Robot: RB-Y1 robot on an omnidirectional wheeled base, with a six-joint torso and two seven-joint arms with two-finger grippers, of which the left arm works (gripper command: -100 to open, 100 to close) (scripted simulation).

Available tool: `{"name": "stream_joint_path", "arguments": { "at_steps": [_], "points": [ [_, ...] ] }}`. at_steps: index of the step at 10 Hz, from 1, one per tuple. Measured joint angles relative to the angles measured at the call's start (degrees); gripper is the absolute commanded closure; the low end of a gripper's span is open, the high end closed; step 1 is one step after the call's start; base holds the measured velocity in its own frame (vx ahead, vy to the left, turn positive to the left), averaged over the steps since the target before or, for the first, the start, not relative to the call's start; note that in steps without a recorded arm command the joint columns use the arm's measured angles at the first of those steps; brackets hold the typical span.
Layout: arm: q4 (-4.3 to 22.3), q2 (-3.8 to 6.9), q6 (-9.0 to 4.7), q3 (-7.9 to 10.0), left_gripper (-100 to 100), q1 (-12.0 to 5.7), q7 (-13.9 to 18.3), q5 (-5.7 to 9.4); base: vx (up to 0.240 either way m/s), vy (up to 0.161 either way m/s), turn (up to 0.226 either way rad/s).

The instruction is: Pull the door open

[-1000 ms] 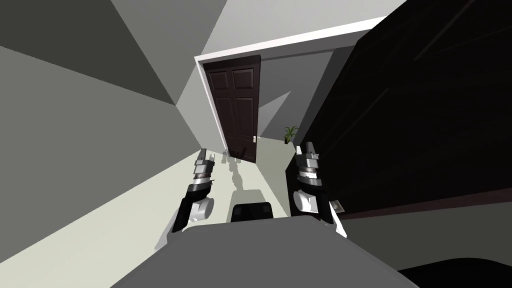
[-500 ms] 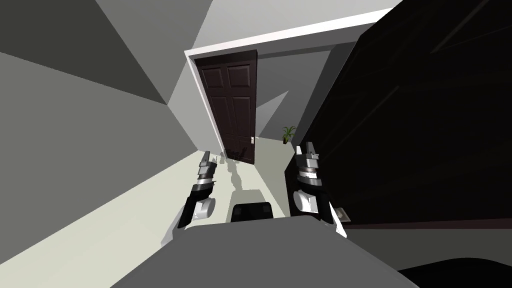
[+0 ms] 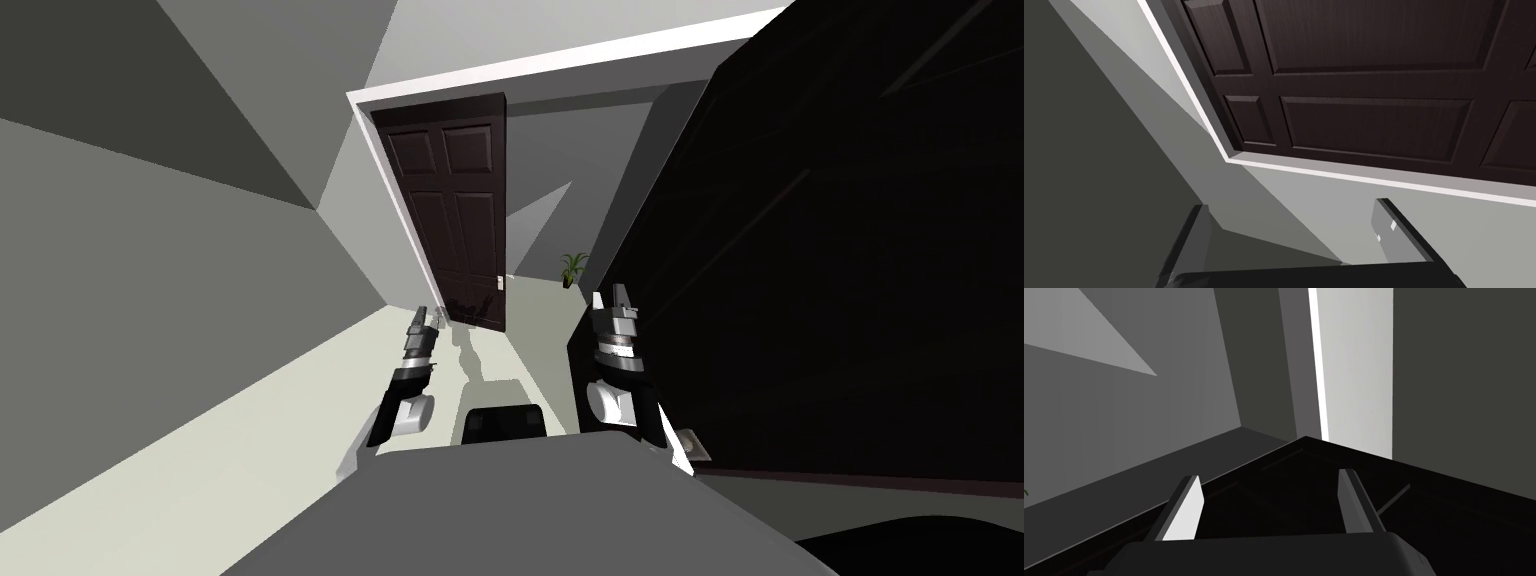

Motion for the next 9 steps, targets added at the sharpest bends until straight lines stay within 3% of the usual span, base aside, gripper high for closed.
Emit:
{"name": "stream_joint_path", "arguments": {
  "at_steps": [2, 9],
  "points": [
    [2.2, 0.41, -0.84, -0.32, -100, -0.20, 0.6, 0.06, 0.103, -0.011, -0.065],
    [12.6, 2.08, -3.40, -0.63, -100, -3.93, 3.0, 0.57, 0.101, -0.023, -0.072]
  ]
}}
